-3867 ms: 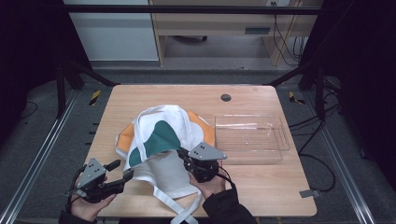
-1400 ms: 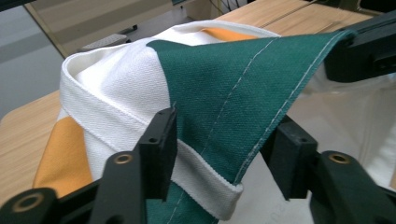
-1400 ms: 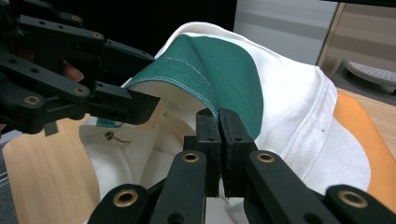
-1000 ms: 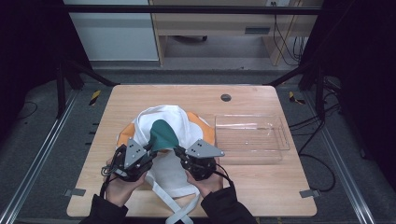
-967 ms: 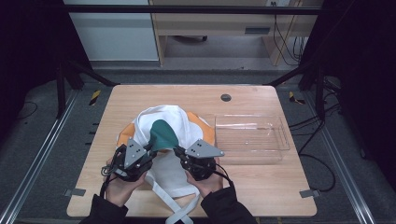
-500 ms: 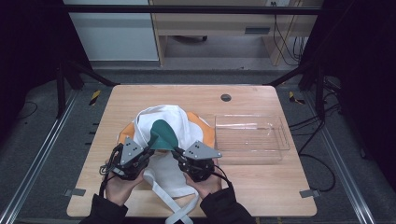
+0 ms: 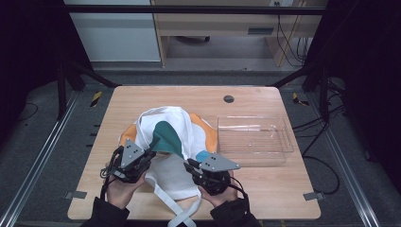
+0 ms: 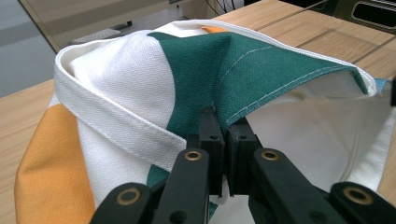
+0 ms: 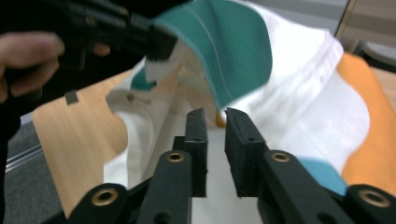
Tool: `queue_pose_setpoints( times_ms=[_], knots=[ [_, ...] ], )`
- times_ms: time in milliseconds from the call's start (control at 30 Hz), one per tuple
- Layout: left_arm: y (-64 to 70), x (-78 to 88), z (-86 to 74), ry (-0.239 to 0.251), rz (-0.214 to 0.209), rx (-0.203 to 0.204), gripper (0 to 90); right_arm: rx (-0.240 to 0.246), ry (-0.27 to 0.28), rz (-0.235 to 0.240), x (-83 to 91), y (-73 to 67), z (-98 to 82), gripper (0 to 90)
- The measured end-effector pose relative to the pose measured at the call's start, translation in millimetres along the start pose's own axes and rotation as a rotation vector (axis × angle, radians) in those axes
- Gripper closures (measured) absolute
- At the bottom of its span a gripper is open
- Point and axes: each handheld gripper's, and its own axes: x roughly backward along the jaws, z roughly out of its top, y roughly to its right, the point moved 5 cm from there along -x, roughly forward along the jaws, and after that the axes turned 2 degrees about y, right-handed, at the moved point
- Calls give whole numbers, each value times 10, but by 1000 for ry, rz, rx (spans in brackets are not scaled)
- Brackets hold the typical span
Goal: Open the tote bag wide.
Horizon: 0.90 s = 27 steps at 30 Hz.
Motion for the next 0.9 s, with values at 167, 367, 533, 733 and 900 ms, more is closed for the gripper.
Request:
queue_pose_setpoints(
  times_ms=[167, 367, 533, 733, 900],
  knots=[
    [-1, 9, 4, 3, 2, -2, 870, -6, -58, -16, -6, 9, -204, 900],
    [-9, 25, 11, 12, 0, 4, 870, -10, -129, -22, -183, 3, -446, 900],
    [-15, 40, 18, 13, -5, 4, 869, -15, -175, -21, -305, -6, -581, 900],
    [-18, 42, 21, 20, -6, 13, 869, -19, -210, -18, -412, -9, -706, 900],
    [-29, 50, 25, 26, -8, 18, 869, -11, -256, -13, -499, -47, -819, 900]
  ],
)
